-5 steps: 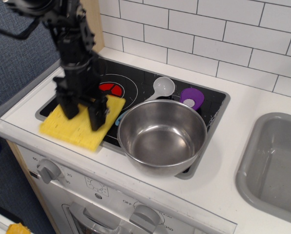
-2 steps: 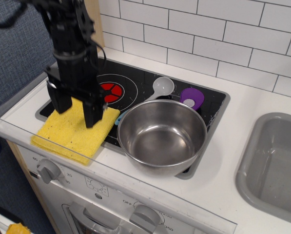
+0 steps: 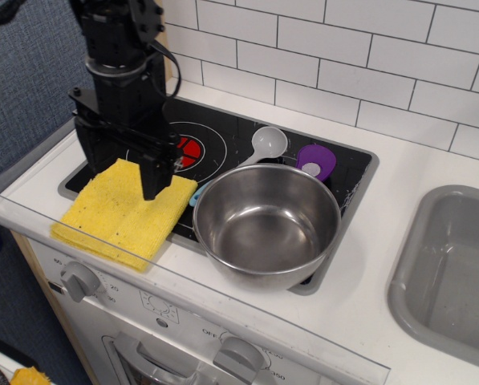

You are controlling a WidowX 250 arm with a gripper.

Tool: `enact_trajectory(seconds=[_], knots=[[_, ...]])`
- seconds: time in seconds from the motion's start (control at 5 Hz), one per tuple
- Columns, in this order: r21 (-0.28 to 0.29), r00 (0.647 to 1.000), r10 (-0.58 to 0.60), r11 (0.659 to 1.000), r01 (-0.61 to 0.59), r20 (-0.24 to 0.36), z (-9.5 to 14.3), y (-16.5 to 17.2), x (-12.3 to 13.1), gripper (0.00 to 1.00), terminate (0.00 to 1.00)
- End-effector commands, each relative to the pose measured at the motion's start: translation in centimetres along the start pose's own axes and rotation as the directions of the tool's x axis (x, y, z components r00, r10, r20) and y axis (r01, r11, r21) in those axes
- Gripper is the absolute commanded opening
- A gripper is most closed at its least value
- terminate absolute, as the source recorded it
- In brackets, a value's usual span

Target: Picked up the yellow square from the top left and moved it south next to the silver bowl

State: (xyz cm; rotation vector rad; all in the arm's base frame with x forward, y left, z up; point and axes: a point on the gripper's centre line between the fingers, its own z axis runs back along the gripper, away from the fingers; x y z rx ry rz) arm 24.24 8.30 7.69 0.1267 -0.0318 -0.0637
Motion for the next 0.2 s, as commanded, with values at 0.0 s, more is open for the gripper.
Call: enact_trajectory(seconds=[0.0], knots=[[0.015, 1.0, 0.002, 1.0, -0.002, 0.031, 0.93, -0.05, 0.18, 1.0, 1.0]])
